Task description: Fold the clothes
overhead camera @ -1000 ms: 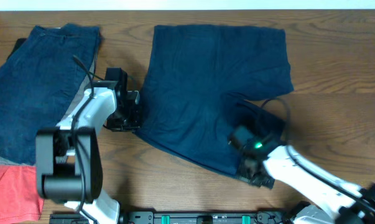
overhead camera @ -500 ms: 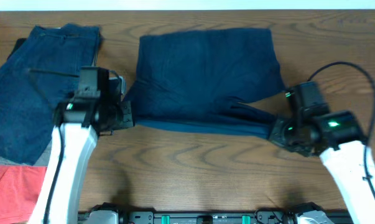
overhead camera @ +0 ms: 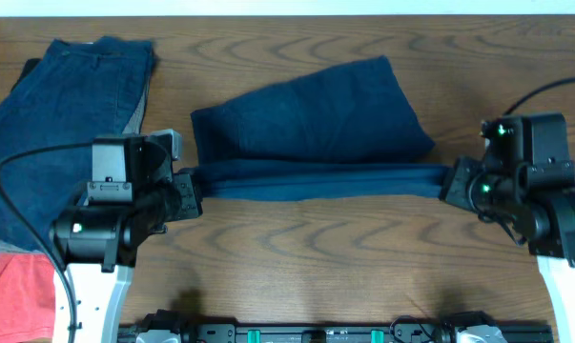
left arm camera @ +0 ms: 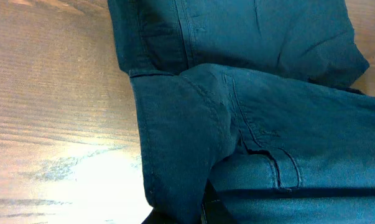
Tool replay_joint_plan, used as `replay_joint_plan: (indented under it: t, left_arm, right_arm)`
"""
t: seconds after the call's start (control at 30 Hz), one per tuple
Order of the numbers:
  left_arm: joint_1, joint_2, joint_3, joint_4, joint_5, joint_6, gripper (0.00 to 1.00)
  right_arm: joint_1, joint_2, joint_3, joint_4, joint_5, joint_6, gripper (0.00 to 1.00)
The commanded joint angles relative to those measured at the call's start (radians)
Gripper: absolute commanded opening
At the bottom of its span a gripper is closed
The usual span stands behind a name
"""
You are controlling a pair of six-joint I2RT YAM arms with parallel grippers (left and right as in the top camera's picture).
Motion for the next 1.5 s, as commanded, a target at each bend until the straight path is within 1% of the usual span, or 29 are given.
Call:
replay_joint_plan:
  t: [0.0, 0.1, 0.2, 0.47, 0.83, 0.9, 0.93, 0.97, 1.0, 1.03, 1.07, 1.1, 1.13, 1.17, 1.3, 1.37, 1.47]
  left_arm:
    - [0.018, 0.042, 0.020, 0.024, -0.089, -0.012, 0.06]
    - [0.018, 0.090, 0.020, 0.073, -0.093, -0.011, 0.06]
    - [0.019, 0.153, 0.020, 0.158, -0.101, -0.011, 0.06]
    - [0.019, 0.349, 0.020, 0.465, -0.190, -0.011, 0.06]
    - [0.018, 0.638, 0.020, 0.840, -0.190, -0.011, 0.06]
    - [0.018, 0.687, 0.020, 0.905, -0.190, -0.012, 0.08]
    - [0.018, 0.710, 0.020, 0.937, -0.190, -0.011, 0.15]
    - [0.018, 0.727, 0.020, 0.962, -0.190, -0.011, 0.26]
    - [0.018, 0.745, 0.020, 0.993, -0.190, -0.011, 0.40]
    - [0.018, 0.756, 0.020, 1.013, -0.190, -0.011, 0.62]
    - [0.019, 0.768, 0.020, 1.038, -0.190, -0.011, 0.81]
    - [0.019, 0.774, 0.020, 1.060, -0.190, -0.011, 0.96]
    - [0.019, 0.776, 0.020, 1.074, -0.190, -0.010, 0.98]
    - [0.019, 0.776, 0.020, 1.085, -0.191, -0.005, 0.98]
    - [0.023, 0.752, 0.026, 1.099, -0.190, 0.000, 0.98]
    - [0.023, 0.724, 0.030, 1.068, -0.190, 0.000, 0.98]
    - [0.022, 0.673, 0.031, 0.991, -0.190, 0.000, 0.98]
  right_arm:
    - [-0.029, 0.078, 0.012, 0.040, 0.147, -0.048, 0.01]
    - [-0.029, 0.158, 0.012, 0.106, 0.154, -0.066, 0.01]
    - [-0.029, 0.234, 0.012, 0.186, 0.179, -0.073, 0.01]
    - [-0.029, 0.417, 0.012, 0.483, 0.198, -0.144, 0.01]
    - [-0.028, 0.730, 0.012, 0.816, 0.182, -0.151, 0.01]
    - [-0.026, 0.778, 0.012, 0.873, 0.167, -0.151, 0.02]
    - [-0.024, 0.802, 0.012, 0.903, 0.168, -0.151, 0.06]
    - [-0.021, 0.821, 0.012, 0.930, 0.168, -0.152, 0.10]
    - [-0.018, 0.848, 0.012, 0.972, 0.168, -0.161, 0.19]
    - [-0.017, 0.864, 0.012, 0.999, 0.168, -0.167, 0.33]
    - [-0.014, 0.883, 0.012, 1.033, 0.167, -0.176, 0.54]
    - [-0.012, 0.903, 0.012, 1.068, 0.168, -0.177, 0.77]
    - [-0.010, 0.914, 0.012, 1.089, 0.167, -0.177, 0.90]
    - [-0.007, 0.920, 0.012, 1.100, 0.167, -0.177, 0.99]
    - [-0.005, 0.905, 0.014, 1.103, 0.167, -0.177, 0.99]
    - [-0.005, 0.875, 0.014, 1.077, 0.155, -0.183, 0.99]
    - [-0.005, 0.817, 0.014, 1.028, 0.084, -0.233, 0.99]
